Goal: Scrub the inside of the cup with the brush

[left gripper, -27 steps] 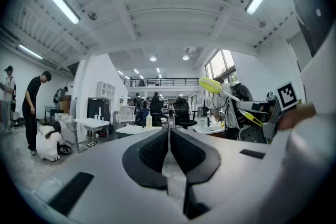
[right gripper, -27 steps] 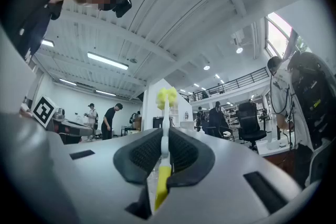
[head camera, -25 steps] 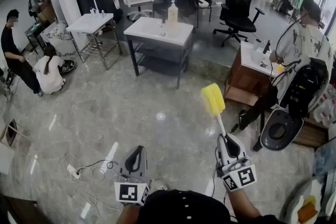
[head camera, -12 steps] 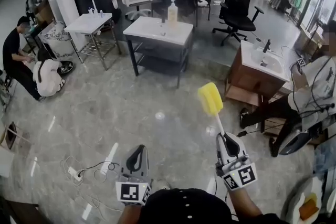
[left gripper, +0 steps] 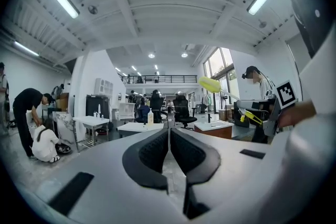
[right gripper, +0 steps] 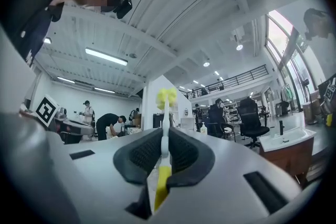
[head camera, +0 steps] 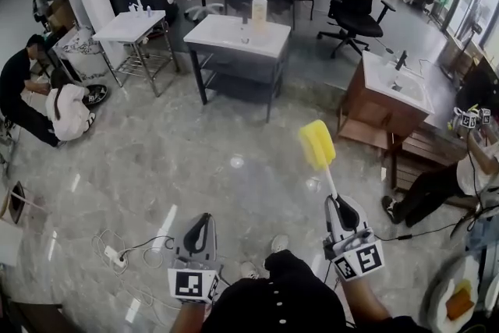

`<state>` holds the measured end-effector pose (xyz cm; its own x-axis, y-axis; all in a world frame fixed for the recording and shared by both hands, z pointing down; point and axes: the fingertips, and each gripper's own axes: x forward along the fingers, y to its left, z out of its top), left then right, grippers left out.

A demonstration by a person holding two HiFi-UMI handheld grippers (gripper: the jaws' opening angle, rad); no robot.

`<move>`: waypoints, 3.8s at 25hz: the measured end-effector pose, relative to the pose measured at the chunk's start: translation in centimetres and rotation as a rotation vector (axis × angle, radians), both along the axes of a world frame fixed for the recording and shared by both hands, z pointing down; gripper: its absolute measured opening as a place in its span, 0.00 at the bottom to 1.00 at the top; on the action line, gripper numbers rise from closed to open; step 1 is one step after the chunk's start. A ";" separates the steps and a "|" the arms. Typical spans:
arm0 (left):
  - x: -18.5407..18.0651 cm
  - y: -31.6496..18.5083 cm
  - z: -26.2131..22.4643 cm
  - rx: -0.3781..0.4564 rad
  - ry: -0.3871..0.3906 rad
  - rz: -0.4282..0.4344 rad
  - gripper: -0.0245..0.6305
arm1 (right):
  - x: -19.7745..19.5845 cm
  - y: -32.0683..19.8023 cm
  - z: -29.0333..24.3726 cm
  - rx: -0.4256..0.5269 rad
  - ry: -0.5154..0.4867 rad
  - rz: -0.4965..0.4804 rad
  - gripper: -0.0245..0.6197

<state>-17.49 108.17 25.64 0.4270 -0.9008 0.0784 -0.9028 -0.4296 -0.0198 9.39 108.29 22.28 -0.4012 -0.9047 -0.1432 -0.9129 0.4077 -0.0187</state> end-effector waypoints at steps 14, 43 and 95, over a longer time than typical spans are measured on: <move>0.8 -11.0 0.0 -0.002 -0.012 -0.048 0.10 | 0.4 -12.3 0.2 0.016 -0.053 -0.043 0.11; 7.5 -32.6 1.0 -0.017 -0.005 -0.103 0.10 | 6.6 -36.0 0.6 0.024 -0.049 -0.086 0.11; -0.1 -74.5 3.2 -0.041 0.011 0.026 0.10 | -1.5 -74.8 2.2 -0.005 -0.028 0.013 0.11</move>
